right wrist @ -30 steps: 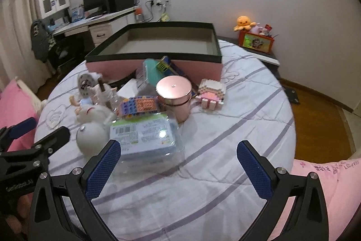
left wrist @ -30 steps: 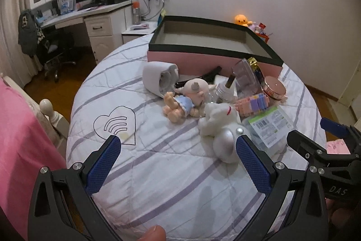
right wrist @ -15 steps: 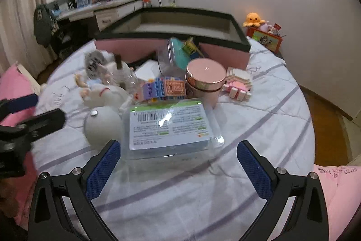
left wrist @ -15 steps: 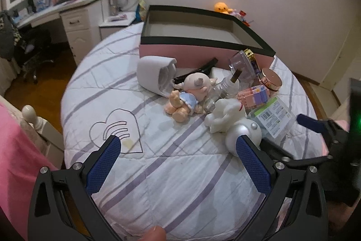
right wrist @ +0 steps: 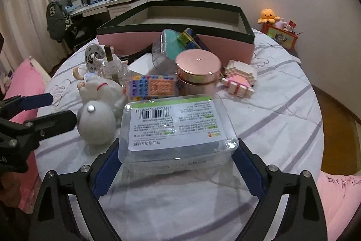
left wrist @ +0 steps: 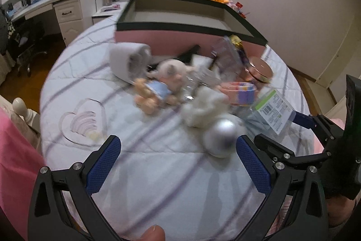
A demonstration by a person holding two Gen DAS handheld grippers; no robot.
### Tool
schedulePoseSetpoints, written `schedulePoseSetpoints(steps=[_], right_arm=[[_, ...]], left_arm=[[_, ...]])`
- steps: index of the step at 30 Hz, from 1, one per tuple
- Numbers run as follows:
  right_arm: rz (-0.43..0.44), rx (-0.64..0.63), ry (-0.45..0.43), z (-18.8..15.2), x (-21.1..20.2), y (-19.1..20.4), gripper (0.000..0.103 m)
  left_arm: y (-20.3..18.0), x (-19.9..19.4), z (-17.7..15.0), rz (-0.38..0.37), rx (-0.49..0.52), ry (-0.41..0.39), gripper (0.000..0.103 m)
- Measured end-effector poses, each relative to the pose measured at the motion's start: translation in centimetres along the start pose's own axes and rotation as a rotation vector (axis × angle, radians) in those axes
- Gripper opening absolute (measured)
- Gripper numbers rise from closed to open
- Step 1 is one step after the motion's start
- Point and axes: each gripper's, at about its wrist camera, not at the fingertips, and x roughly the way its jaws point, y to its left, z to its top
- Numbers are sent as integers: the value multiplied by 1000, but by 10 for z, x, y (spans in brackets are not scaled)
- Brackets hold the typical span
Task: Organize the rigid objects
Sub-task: 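Grasp the white astronaut toy with the left tool while the right tool grasps the clear green-label box, then carry both items into the pink box tray and open both tools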
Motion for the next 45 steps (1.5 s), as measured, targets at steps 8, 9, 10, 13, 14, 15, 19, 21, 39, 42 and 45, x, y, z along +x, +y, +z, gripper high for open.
schedulePoseSetpoints(steps=[8,9,10,13,14,15,19,21,39,42,45], right_arm=[[8,-2,-24,0,8,-11,96],[8,4,-22,0,12,-11,96],[6,8,-24,0,14,-11,96],[19,38,-38,2,14,-12,97],[26,55,-37,2,14,-15,96],[36,71,-36,3,13,-17,95],[42,82,-14,4,11,-19,95],[44,98,-6,4,8,-21,95],[104,215,-109,48,-38,-28,95],[99,186,-139,68,-39,-25,95],[112,169,-167,88,-36,-25,95]], left_arm=[[-25,36,8,16,-30,55,103],[-24,40,9,14,-37,55,102],[-24,43,10,24,-35,45,102],[-20,44,13,21,-27,29,91],[-18,42,14,13,-30,24,81],[-15,40,14,-10,-37,19,66],[-9,38,14,-64,-22,26,63],[-7,35,12,-79,-10,26,63],[23,-15,27,-143,65,-48,58],[22,-20,38,-150,64,-75,58],[25,-25,52,-163,52,-103,58]])
